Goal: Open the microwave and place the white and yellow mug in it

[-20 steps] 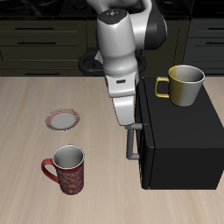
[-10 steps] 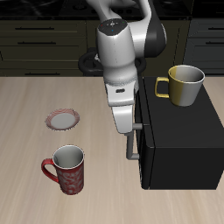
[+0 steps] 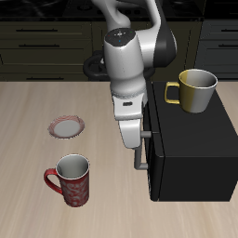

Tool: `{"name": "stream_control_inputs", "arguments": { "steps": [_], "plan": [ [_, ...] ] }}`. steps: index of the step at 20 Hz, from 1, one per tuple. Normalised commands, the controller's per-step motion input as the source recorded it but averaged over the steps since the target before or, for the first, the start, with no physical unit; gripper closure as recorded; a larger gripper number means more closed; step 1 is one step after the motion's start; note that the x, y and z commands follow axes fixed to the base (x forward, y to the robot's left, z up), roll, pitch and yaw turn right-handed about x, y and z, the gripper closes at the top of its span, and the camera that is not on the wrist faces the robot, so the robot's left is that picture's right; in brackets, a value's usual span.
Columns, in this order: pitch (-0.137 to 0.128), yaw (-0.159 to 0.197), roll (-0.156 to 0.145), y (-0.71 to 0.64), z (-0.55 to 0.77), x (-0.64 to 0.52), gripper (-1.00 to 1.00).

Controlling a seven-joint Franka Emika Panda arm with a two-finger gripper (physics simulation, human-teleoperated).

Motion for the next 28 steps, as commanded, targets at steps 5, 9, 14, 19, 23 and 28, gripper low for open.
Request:
{"name": "stream_control_inputs", "arguments": {
  "steps": [5, 9, 14, 19, 23, 28],
  "plan": [
    [0.025, -0.021, -0.005, -0.01, -0.25, 0.06, -1.00],
    [0.020, -0.017, 0.012, 0.04, -0.21, 0.07, -1.00],
    [-0.029, -0.020, 0.018, 0.09, -0.05, 0.02, 1.00],
    [-0.016, -0.008, 0.032, 0.13, 0.03, -0.03, 1.00],
    [-0.031, -0.017, 0.041, 0.17, 0.05, -0.04, 1.00],
    [0.006, 0.000, 0.012, 0.02, 0.01, -0.07, 1.00]
  ]
}}
